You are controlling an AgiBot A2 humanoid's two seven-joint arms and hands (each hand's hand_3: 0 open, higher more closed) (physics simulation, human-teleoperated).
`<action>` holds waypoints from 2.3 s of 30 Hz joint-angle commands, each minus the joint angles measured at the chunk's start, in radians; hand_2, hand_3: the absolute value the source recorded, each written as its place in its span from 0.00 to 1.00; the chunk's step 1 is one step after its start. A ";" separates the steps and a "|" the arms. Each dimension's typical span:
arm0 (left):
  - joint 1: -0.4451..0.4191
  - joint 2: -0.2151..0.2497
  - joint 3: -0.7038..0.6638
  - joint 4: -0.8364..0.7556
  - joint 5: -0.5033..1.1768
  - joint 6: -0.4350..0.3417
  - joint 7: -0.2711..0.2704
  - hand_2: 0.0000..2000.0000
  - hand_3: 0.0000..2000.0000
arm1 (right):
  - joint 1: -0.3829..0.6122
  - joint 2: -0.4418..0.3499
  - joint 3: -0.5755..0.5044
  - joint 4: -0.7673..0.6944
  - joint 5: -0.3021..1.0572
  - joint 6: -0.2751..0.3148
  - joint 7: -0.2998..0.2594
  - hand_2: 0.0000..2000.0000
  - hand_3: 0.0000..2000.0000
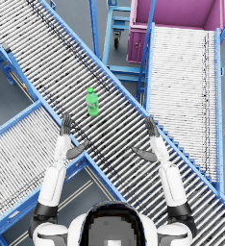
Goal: Pick up the oil and place it on the left assembly line, put the cola on the right, and keep Sprite still
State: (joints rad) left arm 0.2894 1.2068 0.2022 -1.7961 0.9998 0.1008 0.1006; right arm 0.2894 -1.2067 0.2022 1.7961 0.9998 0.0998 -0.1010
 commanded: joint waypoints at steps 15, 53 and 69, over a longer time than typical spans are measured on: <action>0.000 0.000 0.000 0.000 0.000 0.000 0.000 0.00 0.00 | 0.000 0.000 0.000 0.000 0.000 0.000 0.000 0.00 0.00; 0.000 0.000 0.000 0.000 0.000 0.000 0.000 0.00 0.00 | 0.000 0.000 0.000 0.000 0.000 0.000 0.000 0.00 0.00; 0.000 0.000 0.000 0.000 0.000 0.000 0.000 0.00 0.00 | 0.000 0.000 0.000 0.000 0.000 0.000 0.000 0.00 0.00</action>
State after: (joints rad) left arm 0.2894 1.2068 0.2022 -1.7961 0.9998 0.1008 0.1006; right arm 0.2894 -1.2067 0.2022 1.7961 0.9998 0.0998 -0.1010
